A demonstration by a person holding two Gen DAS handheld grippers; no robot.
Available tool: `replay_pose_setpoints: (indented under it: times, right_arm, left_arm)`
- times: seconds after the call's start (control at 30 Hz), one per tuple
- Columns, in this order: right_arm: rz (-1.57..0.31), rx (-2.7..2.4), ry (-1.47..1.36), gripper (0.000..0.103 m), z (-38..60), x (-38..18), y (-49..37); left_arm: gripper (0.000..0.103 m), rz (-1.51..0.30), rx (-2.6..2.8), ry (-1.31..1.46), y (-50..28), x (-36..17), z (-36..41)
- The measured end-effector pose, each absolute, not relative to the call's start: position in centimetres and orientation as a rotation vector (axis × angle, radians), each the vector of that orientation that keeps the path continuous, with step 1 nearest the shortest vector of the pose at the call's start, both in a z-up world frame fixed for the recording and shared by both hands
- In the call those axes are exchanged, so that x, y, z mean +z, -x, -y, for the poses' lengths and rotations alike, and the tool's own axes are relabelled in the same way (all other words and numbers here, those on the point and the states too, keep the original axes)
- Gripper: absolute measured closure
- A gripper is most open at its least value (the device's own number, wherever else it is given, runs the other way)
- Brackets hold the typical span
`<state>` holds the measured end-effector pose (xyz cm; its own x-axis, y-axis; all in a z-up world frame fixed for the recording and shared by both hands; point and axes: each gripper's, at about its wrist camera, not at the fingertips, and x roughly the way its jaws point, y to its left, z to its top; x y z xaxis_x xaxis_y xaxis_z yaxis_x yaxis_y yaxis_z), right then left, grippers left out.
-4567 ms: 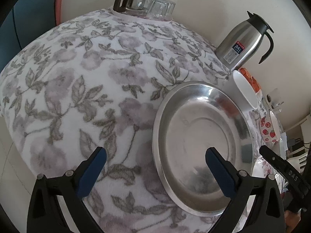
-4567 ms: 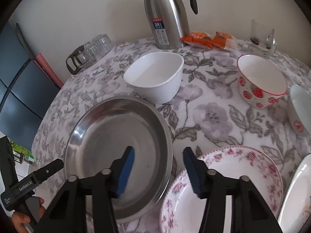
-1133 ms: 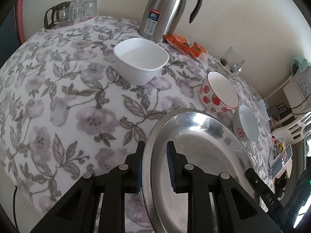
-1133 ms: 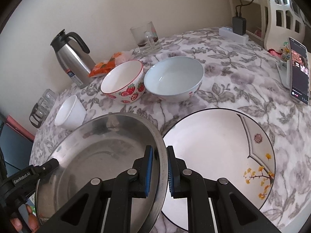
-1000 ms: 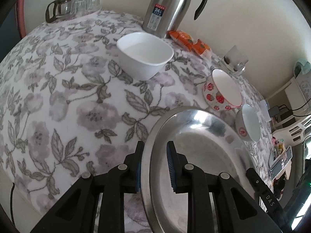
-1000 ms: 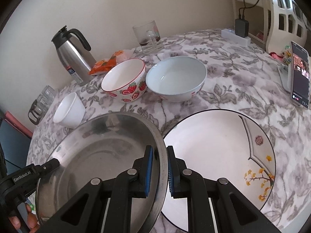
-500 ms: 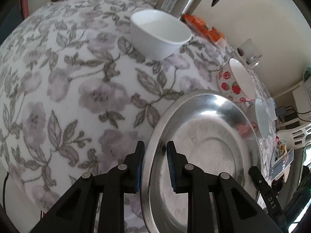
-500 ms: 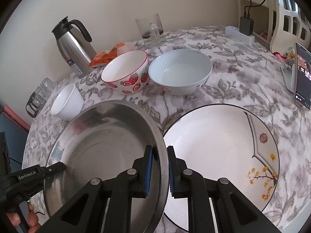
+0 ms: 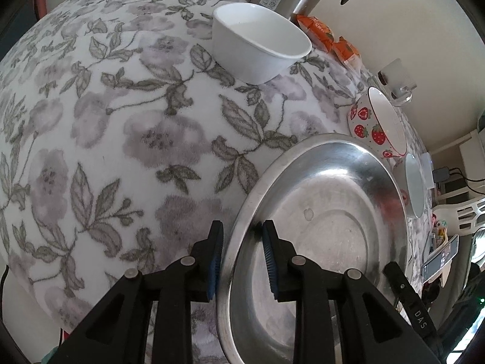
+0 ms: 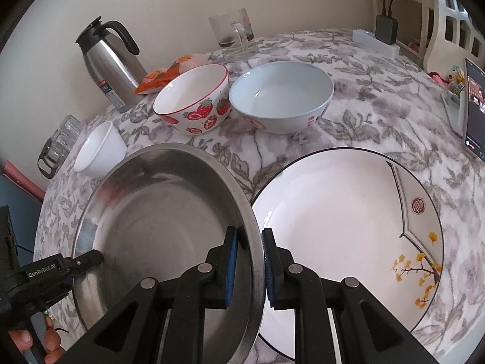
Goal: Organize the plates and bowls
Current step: 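Lower the steel basin onto the table and open both tools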
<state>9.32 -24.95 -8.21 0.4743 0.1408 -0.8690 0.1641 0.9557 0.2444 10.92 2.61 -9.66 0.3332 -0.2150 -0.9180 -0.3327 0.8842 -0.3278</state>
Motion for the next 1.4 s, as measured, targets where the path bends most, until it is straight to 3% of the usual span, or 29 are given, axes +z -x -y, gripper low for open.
replay_pose_setpoints:
  times: [0.53,0.63,0.87,1.0,1.13,1.17,1.23,1.3,1.4]
  right_arm:
    - [-1.085,-0.021,-0.298,0.084,24.8,-8.2,-9.4]
    - [-1.081,-0.022,-0.302,0.073,24.8,-8.1,-9.4]
    - [-1.045,-0.039,-0.283,0.072,24.8,-7.2,-9.3]
    - [-0.989,-0.066,-0.267,0.072,25.0,-6.0,-8.9]
    - [-0.940,-0.049,-0.246,0.071,24.6,-5.0,-8.6]
    - [-0.932,-0.042,-0.232,0.068,24.2,-4.9,-8.6]
    - [-0.925,-0.037,-0.195,0.042,23.6,-4.8,-8.7]
    - [-0.918,-0.027,-0.159,0.041,22.9,-4.6,-8.8]
    - [-0.927,-0.013,-0.138,0.038,22.4,-4.8,-8.9]
  left_arm:
    - [0.074,-1.241,0.086,0.495,-11.4,-9.7,-2.7]
    - [0.073,-1.234,0.087,0.501,-11.3,-9.4,-2.9]
    - [0.070,-1.183,0.111,0.474,-10.9,-8.0,-3.3]
    - [0.058,-1.133,0.153,0.439,-10.7,-6.8,-3.6]
    - [0.054,-1.112,0.173,0.387,-10.8,-6.1,-3.4]
    - [0.050,-1.111,0.172,0.374,-10.8,-6.1,-3.1]
    - [0.037,-1.106,0.166,0.360,-10.8,-5.9,-2.9]
    - [0.023,-1.096,0.159,0.358,-10.9,-5.9,-2.8]
    - [0.015,-1.094,0.164,0.342,-10.9,-5.9,-2.7]
